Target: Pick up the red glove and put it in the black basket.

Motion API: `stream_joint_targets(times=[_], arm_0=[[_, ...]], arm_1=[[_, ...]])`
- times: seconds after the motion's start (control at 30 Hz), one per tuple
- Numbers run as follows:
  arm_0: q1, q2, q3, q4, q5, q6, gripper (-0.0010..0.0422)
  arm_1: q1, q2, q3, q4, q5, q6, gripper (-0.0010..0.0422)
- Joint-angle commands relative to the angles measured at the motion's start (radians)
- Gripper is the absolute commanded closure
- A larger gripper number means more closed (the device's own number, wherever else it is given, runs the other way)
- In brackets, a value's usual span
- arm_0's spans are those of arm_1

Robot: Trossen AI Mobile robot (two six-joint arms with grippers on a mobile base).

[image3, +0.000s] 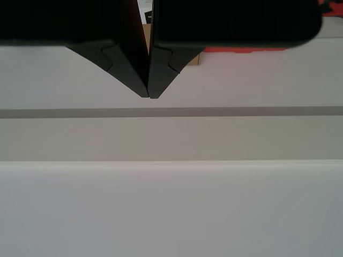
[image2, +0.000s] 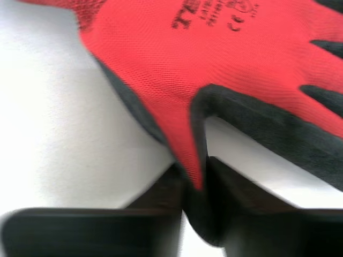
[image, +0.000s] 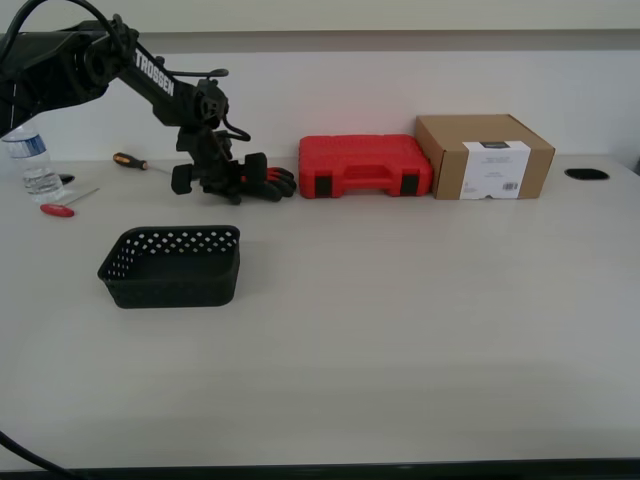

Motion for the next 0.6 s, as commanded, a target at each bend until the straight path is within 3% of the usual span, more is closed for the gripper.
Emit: stream_joint_targets(times=[0.03,0.13,0.43,0.6], arm_0=[[0.0,0.0,0.001,0.002,0.0,0.003,0.0412],[0.0,0.0,0.001,0.002,0.0,0.003,0.0412],[0.0,0.0,0.001,0.002,0.0,0.003,0.0412],[0.0,0.0,0.001,0.001,0.0,0.002,0.0412]], arm_1=[[-0.001,0.001,0.001,-0.004,-0.003,0.026,0.0395],[-0.002,-0.012,0.002,0.005,0.083,0.092,0.0418],[-0.002,-0.148,0.001,0.011,0.041,0.092,0.0414],[-0.003,-0.236,0.001,-0.103,0.042,0.138,0.0414]])
